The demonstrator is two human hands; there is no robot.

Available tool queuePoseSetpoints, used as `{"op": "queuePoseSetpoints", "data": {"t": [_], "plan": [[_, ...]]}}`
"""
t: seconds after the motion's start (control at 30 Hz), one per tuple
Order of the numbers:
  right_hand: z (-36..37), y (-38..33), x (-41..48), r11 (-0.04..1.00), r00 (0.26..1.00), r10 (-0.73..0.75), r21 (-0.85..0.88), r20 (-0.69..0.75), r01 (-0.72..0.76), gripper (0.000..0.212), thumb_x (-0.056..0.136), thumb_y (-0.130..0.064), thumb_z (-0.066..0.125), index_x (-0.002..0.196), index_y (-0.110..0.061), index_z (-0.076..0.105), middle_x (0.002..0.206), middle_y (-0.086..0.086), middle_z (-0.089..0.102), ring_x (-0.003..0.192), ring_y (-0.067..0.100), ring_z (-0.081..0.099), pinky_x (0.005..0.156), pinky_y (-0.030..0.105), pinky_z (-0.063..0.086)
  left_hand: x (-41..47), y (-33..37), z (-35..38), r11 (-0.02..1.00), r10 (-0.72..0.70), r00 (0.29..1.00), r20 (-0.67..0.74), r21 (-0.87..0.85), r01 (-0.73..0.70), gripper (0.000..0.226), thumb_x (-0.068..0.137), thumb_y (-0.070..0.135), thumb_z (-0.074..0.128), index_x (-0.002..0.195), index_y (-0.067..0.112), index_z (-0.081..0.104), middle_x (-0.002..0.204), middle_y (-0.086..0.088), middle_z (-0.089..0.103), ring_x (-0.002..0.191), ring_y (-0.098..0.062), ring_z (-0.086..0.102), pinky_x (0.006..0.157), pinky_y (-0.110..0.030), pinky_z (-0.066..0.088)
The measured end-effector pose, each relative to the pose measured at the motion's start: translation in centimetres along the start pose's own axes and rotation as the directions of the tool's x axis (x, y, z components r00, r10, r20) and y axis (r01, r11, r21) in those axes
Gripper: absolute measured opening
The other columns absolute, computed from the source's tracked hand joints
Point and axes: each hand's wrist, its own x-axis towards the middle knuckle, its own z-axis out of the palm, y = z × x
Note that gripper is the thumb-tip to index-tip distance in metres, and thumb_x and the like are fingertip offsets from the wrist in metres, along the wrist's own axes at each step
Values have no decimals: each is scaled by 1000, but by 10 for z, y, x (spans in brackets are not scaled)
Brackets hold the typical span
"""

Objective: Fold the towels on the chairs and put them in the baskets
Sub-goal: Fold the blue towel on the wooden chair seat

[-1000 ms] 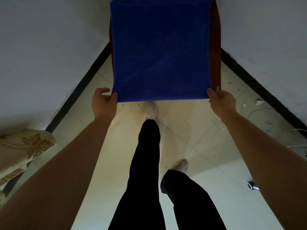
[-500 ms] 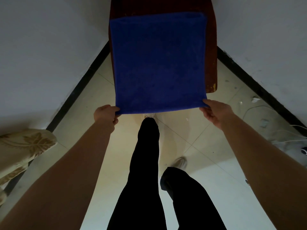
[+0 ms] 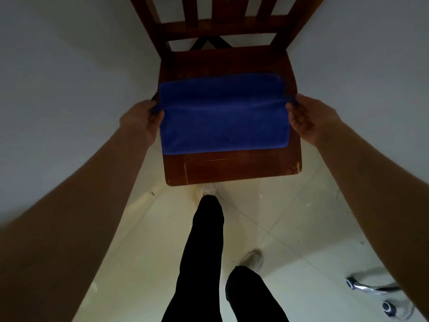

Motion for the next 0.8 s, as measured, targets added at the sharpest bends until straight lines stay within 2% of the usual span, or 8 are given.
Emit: {"op": "queuePoseSetpoints", "data": {"t": [0.07, 0.2, 0.37, 0.47, 0.53, 0.63, 0.73, 0.8], "plan": [[14, -8, 15, 1000, 1000, -3, 3, 1, 3, 6, 97, -13, 62, 100, -9, 65, 85, 6, 72, 71, 12, 72, 59, 21, 56, 15, 13, 13, 999, 13, 999, 29, -35, -12, 7, 95, 2, 55, 96, 7, 60, 103, -11, 63, 93, -17, 64, 83, -30, 59], [36, -22, 35, 1000, 1000, -1, -1, -20, 1, 5, 96, -9, 61, 92, -8, 64, 81, 6, 69, 72, 12, 69, 60, 20, 56, 36, 26, 26, 996, 15, 1000, -13, -91, -16, 8, 94, 4, 57, 99, 8, 62, 113, -14, 60, 100, -21, 62, 68, -23, 60], [52, -33, 57, 1000, 1000, -10, 1, -8, 10, 3, 96, -7, 61, 94, -7, 63, 87, 6, 70, 68, 11, 72, 60, 20, 55, 52, 31, 37, 986, 87, 996, -2, -140, -86, 13, 91, 2, 56, 103, 7, 59, 99, -12, 61, 90, -21, 64, 77, -27, 59], [60, -31, 57, 976, 998, -65, -207, -8, 62, 5, 97, -14, 62, 101, -12, 66, 95, 3, 68, 76, 8, 69, 63, 18, 55, 52, 26, 41, 987, 115, 992, -60, -107, -121, 10, 89, 8, 63, 99, 9, 64, 113, -11, 59, 99, -23, 64, 83, -35, 60], [54, -21, 52, 867, 981, -189, -474, -34, 151, 10, 96, -23, 66, 103, -17, 64, 89, -4, 65, 69, 3, 65, 69, 19, 55, 52, 15, 36, 933, 285, 951, -124, 265, -245, 23, 90, 16, 60, 113, 15, 59, 117, -6, 59, 101, -20, 63, 85, -37, 60], [34, -3, 47, 564, 935, -353, -806, -38, 180, 34, 87, -46, 72, 105, -18, 64, 89, -7, 59, 75, 9, 57, 83, 34, 54, 44, -12, 21, 620, 501, 860, -103, 735, -273, 35, 93, 27, 55, 127, 18, 49, 127, -6, 51, 101, -18, 58, 88, -36, 54], [19, 14, 38, 276, 959, -283, -958, -3, 78, 56, 90, -66, 55, 109, -14, 64, 98, 6, 60, 76, 20, 54, 76, 36, 47, 33, -41, 12, 520, 416, 901, -120, 845, -127, 49, 96, 41, 50, 133, 9, 43, 122, -8, 50, 102, -22, 55, 87, -40, 51], [9, 25, 35, 244, 965, -260, -969, -38, 28, 75, 86, -77, 48, 118, -11, 62, 99, 8, 63, 82, 25, 59, 72, 35, 47, 25, -56, 7, 567, 280, 943, -178, 823, -14, 59, 95, 51, 49, 134, 8, 40, 112, -5, 52, 95, -22, 57, 81, -40, 52]]}}
